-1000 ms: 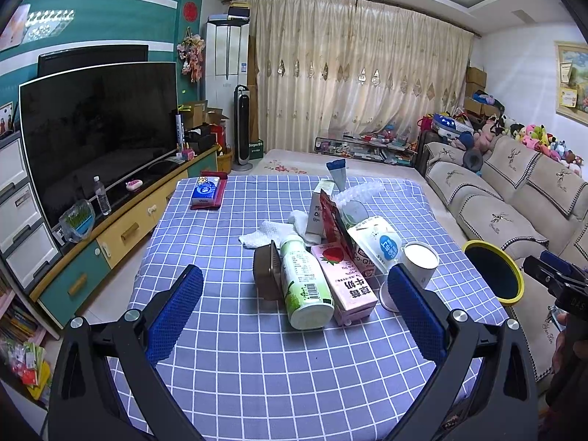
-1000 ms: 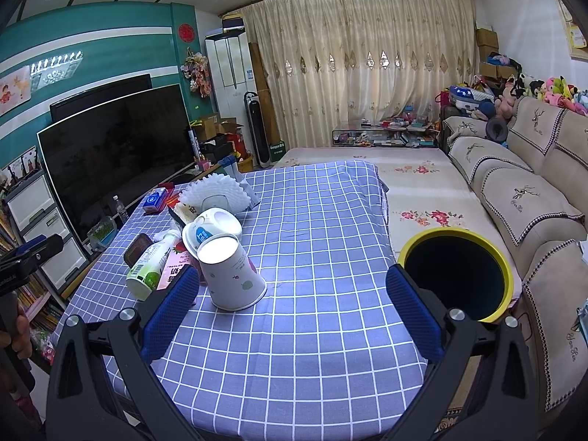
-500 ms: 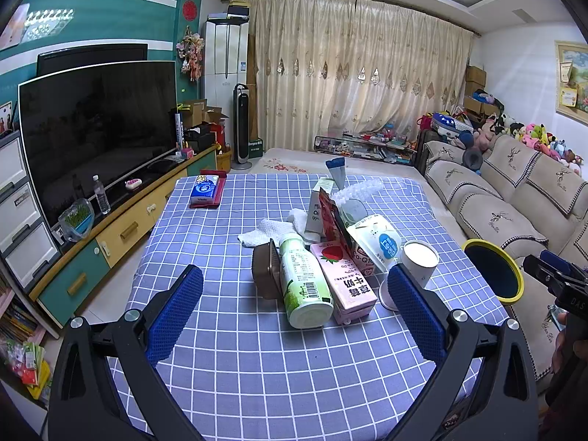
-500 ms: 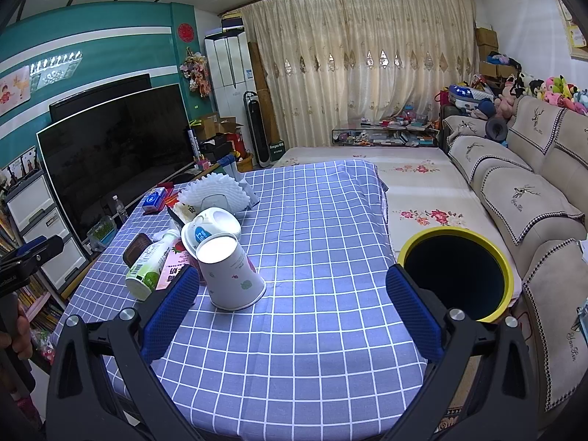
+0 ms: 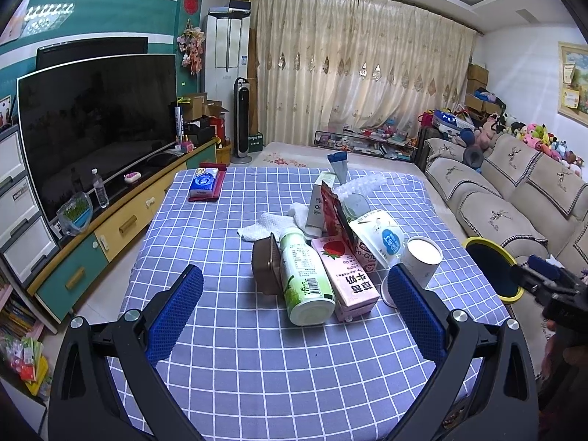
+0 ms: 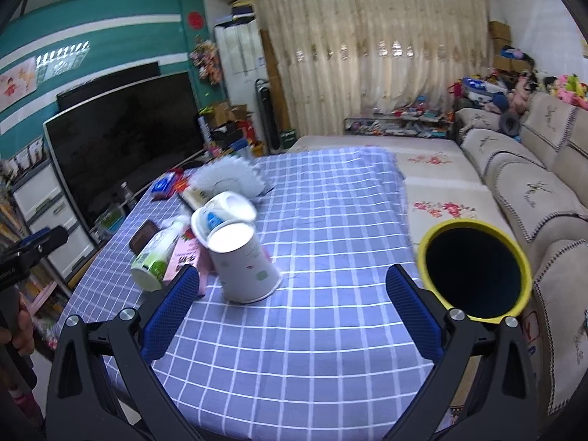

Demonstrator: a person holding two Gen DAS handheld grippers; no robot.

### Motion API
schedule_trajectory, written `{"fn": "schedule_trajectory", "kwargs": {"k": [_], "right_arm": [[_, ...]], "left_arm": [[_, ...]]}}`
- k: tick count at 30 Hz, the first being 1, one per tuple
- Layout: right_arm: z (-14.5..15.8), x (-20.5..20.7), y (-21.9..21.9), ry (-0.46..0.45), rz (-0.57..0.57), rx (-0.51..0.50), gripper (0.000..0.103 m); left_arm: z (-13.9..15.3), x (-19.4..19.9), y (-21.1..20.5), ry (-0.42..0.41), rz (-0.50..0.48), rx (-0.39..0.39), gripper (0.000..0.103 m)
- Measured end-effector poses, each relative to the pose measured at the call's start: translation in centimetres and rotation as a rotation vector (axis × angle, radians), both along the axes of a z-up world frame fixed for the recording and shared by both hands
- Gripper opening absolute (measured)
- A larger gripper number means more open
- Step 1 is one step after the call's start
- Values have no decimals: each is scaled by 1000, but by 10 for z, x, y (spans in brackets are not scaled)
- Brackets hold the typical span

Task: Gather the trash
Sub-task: 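Reach the right gripper to the white paper cup and grasp it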

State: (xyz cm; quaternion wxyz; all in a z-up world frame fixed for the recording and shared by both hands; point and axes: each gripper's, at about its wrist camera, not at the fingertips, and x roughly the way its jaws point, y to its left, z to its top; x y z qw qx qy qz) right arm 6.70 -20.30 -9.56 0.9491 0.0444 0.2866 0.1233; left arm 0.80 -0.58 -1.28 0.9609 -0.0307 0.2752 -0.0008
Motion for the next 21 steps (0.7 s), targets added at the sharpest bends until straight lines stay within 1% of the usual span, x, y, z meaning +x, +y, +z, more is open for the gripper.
{"fn": "schedule_trajectory", "kwargs": {"k": [4, 6, 9, 13, 21], "right_arm": [[-10, 16, 25, 38, 74, -22, 97], [-15, 26, 37, 50, 93, -40, 97], [-20, 44, 47, 67, 111, -49, 97], [-32, 74, 59, 114, 121, -63, 97], [-47, 109, 74, 162, 133, -71, 97]], "left_arm": [[-3, 3, 3, 11, 1, -5, 99], [-6, 6, 5, 21, 2, -12, 99], [-11, 12, 10, 38, 4, -26, 99], [-19, 22, 16, 53, 5, -41, 99], [-30, 39, 19, 67, -13, -42, 99]]}}
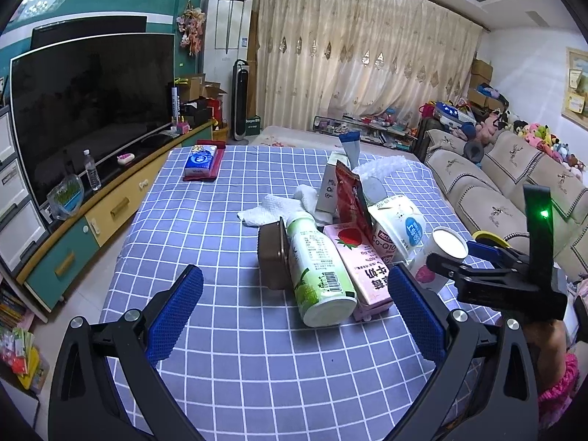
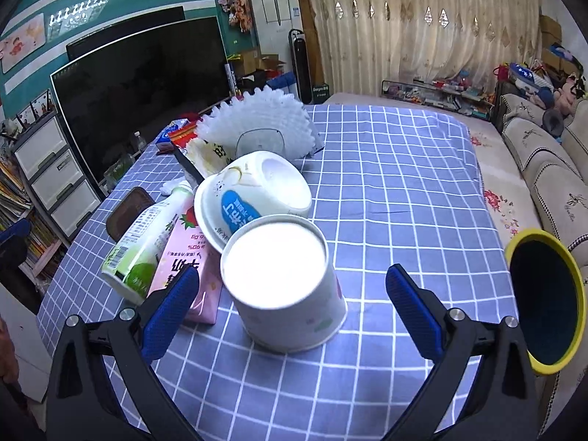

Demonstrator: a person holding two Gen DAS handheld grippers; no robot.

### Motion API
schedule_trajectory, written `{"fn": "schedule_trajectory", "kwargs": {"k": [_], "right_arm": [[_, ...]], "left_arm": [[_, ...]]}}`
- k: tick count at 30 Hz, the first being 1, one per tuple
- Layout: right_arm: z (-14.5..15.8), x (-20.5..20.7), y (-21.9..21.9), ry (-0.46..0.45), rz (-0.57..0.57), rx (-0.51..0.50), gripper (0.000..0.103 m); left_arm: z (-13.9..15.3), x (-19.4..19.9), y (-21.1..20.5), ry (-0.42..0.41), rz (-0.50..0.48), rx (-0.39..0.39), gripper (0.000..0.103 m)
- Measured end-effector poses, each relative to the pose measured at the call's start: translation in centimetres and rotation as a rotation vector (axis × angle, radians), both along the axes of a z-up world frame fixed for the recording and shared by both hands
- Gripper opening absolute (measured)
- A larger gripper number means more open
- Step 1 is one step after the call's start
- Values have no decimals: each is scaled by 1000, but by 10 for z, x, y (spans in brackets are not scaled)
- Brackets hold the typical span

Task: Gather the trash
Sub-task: 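Reach the right gripper to the white paper cup and grasp it, then carry the white paper cup to the yellow bin and release it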

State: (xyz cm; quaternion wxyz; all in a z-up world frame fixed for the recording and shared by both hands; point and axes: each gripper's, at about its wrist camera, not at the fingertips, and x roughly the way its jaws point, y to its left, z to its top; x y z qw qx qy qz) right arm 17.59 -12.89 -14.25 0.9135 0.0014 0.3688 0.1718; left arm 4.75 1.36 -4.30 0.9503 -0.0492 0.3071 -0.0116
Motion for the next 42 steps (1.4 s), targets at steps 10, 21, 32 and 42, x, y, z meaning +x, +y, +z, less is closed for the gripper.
{"fn": "schedule_trajectory", "kwargs": {"k": [10, 21, 32, 42], "right_arm": [[-8, 12, 0, 50, 16, 37, 60], [32, -21, -46, -40, -29, 95, 60], [13, 10, -222, -44, -506, 40, 61], [-84, 63, -297, 207, -638, -24, 62]], "left_arm": [[-18, 21, 2, 44, -13, -21, 99], [-28, 27, -13, 63, -54, -26, 99], [-29, 38, -34, 83, -82, -20, 99], [-31, 61, -66, 117, -97, 20, 99]]}}
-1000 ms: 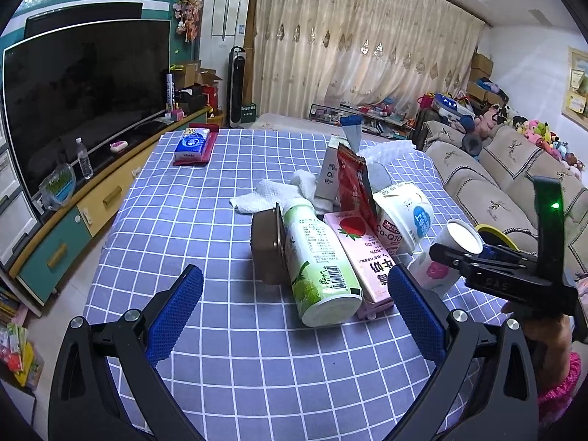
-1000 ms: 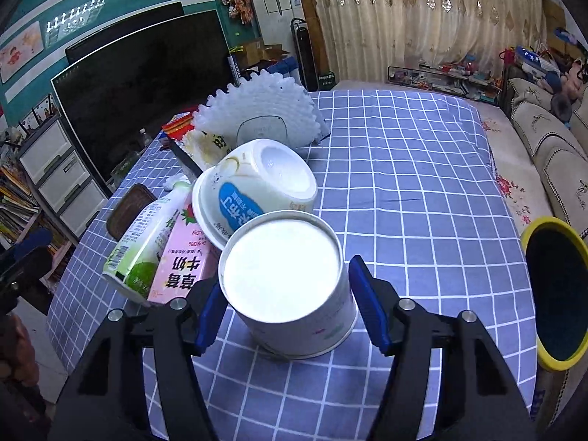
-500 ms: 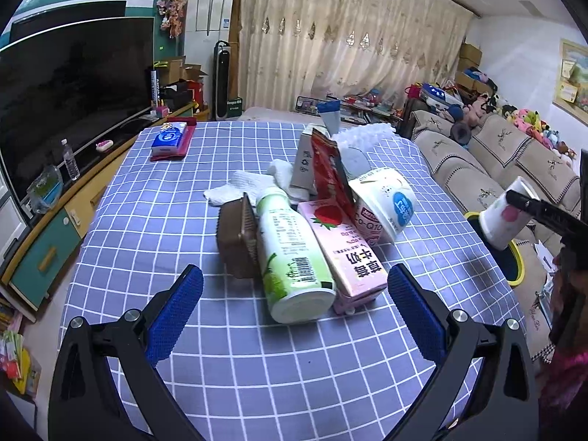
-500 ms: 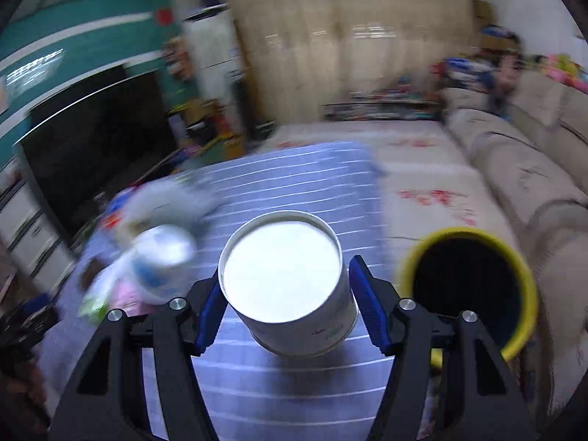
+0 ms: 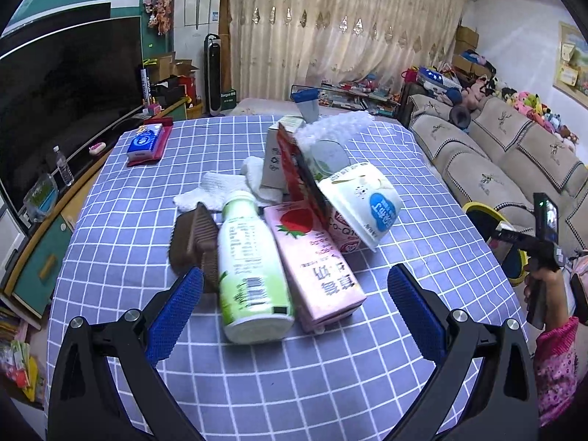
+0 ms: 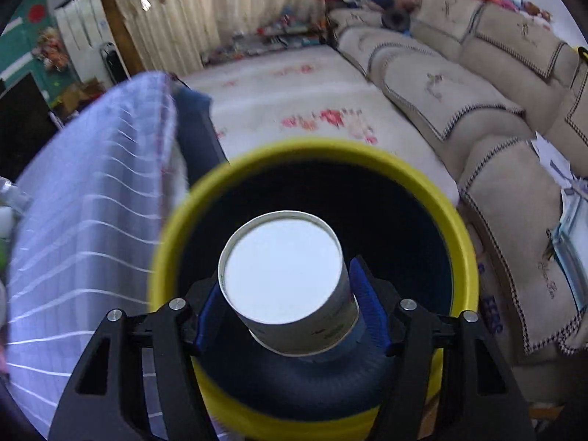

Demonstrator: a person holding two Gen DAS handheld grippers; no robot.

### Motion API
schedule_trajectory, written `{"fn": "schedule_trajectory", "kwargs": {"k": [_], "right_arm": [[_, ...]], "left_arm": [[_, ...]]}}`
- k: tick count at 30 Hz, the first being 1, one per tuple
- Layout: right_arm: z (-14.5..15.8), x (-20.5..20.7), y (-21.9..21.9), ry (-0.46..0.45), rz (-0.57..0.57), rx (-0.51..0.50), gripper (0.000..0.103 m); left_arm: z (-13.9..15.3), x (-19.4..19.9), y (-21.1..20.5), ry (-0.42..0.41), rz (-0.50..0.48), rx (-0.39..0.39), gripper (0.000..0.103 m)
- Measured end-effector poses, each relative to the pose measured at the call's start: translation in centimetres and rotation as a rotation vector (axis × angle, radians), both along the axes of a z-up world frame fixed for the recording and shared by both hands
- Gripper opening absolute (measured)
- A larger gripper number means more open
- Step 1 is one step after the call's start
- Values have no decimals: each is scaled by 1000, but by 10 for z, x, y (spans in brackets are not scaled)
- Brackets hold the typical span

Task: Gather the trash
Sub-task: 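Carry the white paper cup to the yellow bin and release it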

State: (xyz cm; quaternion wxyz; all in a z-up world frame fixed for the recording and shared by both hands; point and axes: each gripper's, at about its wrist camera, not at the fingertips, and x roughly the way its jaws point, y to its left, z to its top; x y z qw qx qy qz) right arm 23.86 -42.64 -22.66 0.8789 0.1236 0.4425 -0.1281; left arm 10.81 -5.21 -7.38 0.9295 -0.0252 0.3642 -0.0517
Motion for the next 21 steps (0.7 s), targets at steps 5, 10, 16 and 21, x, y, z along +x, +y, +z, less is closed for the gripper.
{"fn": "schedule_trajectory", "kwargs": {"k": [5, 10, 16, 21], "right_arm": [[-20, 6, -4, 65, 1, -4, 65], [-24, 5, -4, 68, -1, -11, 70], [-7, -11, 4, 14, 0, -9, 70], [11, -28, 14, -37, 22, 1, 71]], "left_arm": [[-4, 11, -9, 23, -3, -5, 99], [-9, 17, -13, 44, -4, -9, 99], [-5, 18, 0, 23, 39, 20, 99], [-1, 21, 34, 20, 150, 40, 99]]}}
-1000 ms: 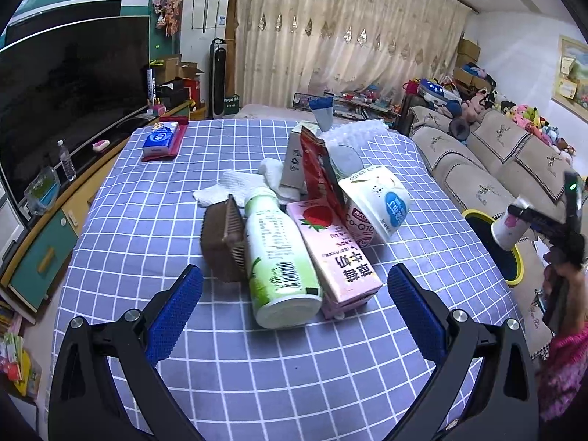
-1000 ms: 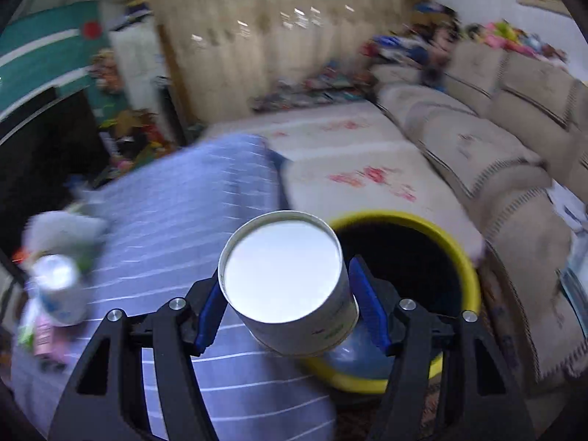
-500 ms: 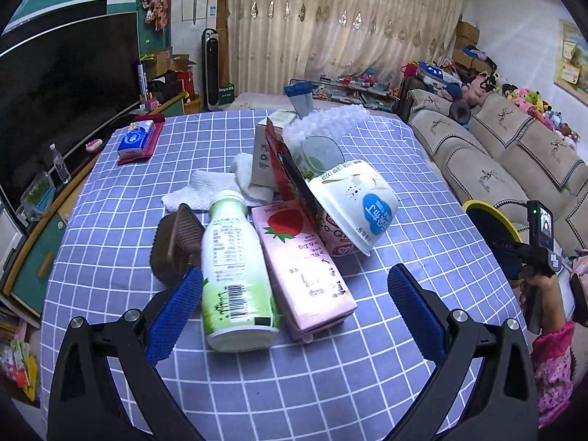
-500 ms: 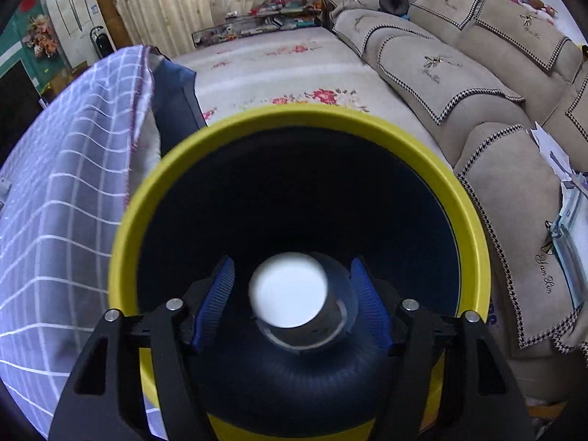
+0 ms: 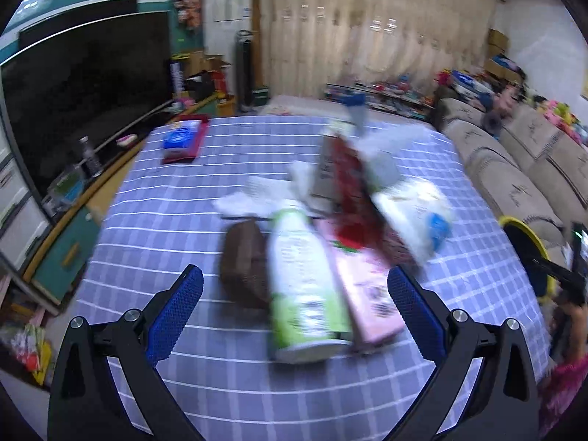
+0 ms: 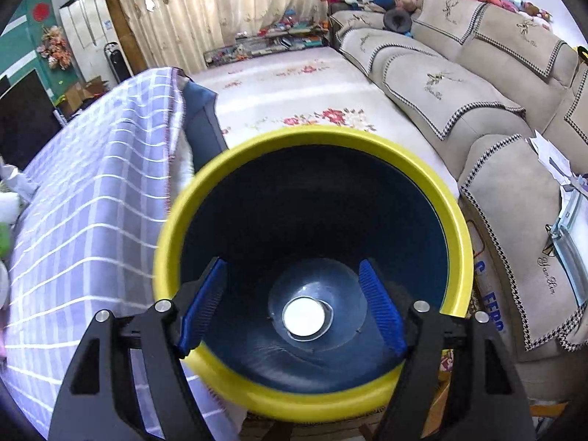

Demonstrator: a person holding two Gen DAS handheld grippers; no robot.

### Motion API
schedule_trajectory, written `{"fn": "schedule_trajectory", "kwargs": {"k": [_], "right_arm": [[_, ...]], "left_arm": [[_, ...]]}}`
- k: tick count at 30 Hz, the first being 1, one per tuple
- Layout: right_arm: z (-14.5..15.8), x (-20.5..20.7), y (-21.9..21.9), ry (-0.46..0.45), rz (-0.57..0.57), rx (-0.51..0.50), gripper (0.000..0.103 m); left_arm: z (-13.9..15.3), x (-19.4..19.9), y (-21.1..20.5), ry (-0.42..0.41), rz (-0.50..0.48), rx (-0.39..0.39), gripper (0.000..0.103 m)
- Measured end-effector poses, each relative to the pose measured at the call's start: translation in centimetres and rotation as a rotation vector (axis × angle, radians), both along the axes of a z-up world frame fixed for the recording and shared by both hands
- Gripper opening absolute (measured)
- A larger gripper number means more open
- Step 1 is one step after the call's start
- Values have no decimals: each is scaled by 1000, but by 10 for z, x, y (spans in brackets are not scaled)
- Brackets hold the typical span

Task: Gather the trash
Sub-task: 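Carry the white paper cup to the yellow bin and release it, then grasp the brown brush with the left gripper and lift it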

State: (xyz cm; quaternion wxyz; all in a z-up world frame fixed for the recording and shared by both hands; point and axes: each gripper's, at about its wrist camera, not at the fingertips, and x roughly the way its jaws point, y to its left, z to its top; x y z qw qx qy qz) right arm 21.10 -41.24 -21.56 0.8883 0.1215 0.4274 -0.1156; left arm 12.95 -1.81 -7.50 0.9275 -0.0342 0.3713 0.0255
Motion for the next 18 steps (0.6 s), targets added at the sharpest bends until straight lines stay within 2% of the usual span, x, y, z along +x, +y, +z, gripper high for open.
{"fn": "schedule_trajectory", "kwargs": {"k": [4, 7, 9, 12, 18], "right_arm": [[13, -6, 12, -24, 23, -11, 72], [19, -7, 17, -36, 34, -15, 73], [20, -6, 21, -38, 38, -19, 73], [21, -6, 25, -38, 50, -19, 73], [19, -4, 29, -30, 66, -10, 73]], "left_arm": [[-6, 12, 25, 24, 50, -21, 99], [-13, 21, 32, 31, 65, -2, 97], [-20, 29, 36, 57, 69, 1, 87], [-29, 37, 47, 80, 94, -39, 77], [-37, 41, 56, 104, 102, -34, 58]]}}
